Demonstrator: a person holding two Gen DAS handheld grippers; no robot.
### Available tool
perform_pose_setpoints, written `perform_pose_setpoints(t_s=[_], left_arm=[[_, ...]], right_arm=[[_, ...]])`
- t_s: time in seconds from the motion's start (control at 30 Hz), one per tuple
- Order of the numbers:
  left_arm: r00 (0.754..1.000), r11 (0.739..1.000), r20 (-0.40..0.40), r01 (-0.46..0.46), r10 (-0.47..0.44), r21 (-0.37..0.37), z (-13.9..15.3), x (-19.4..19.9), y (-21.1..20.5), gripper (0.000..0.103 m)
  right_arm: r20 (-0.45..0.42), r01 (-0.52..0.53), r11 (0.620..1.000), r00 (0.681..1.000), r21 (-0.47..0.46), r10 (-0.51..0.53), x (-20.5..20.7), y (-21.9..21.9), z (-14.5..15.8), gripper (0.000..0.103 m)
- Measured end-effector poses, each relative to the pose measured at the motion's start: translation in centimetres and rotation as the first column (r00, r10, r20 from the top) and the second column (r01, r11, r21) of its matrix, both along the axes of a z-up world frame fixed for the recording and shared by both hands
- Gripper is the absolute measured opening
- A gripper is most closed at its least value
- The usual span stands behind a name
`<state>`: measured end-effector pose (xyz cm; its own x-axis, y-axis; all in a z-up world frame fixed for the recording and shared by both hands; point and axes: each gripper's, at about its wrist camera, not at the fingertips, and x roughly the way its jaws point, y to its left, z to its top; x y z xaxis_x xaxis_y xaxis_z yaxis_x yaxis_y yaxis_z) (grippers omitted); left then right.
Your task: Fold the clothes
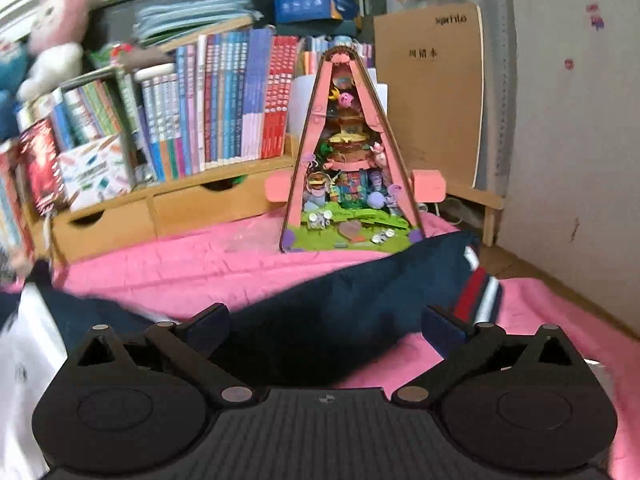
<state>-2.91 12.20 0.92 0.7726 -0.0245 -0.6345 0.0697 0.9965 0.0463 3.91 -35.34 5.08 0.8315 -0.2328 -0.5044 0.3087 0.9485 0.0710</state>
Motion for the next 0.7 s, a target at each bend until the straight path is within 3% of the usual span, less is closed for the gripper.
perform_pose_setpoints(t_s=[0.1,0.13,0.17,0.23,0.4,0.5,0.63,0.7], left_arm=[[1.000,1.000,0.000,0.000,0.000,0.000,0.0,0.0,0.0,0.103],[1.000,1.000,0.000,0.001,-0.001,0.000,0.0,0.0,0.1,0.103],[1.000,1.000,-0.001,0.001,-0.001,-0.001,0.0,0.0,0.1,0.103],[1.000,1.000,-0.001,0.001,-0.001,0.000,0.0,0.0,0.1,0.103],[1.000,1.000,0.000,0.001,-0.001,0.000,0.0,0.0,0.1,0.103],[1.000,1.000,-0.001,0.004,-0.004,-0.001,0.1,0.1,0.2,0.103],[1.000,1.000,-0.001,0.005,-0.005,-0.001,0.1,0.1,0.2,0.103],[1.000,1.000,-0.001,0.005,-0.005,-0.001,0.1,0.1,0.3,0.103]], right_arm=[[-0.121,0.029,1.000,0.992,-0.003,-0.030,4.3,0.4,-0.8,0.103],[-0.175,0.016,0.999,0.984,-0.030,-0.021,5.5,0.7,-1.4,0.097],[-0.214,0.006,0.997,0.977,-0.080,-0.023,6.2,1.1,-1.9,0.063],[-0.272,-0.012,0.986,0.962,-0.169,-0.034,7.0,1.8,-2.7,0.009],[-0.117,0.103,0.992,0.987,-0.073,-0.111,-1.2,-2.4,-0.6,0.012],[-0.115,0.112,0.993,0.987,-0.026,-0.114,-7.2,-4.5,-1.5,0.020],[-0.192,0.069,0.995,0.978,-0.074,-0.082,-12.3,-4.1,-3.2,0.038],[-0.196,0.074,0.989,0.976,-0.124,-0.098,-14.1,-3.6,-3.4,0.058]])
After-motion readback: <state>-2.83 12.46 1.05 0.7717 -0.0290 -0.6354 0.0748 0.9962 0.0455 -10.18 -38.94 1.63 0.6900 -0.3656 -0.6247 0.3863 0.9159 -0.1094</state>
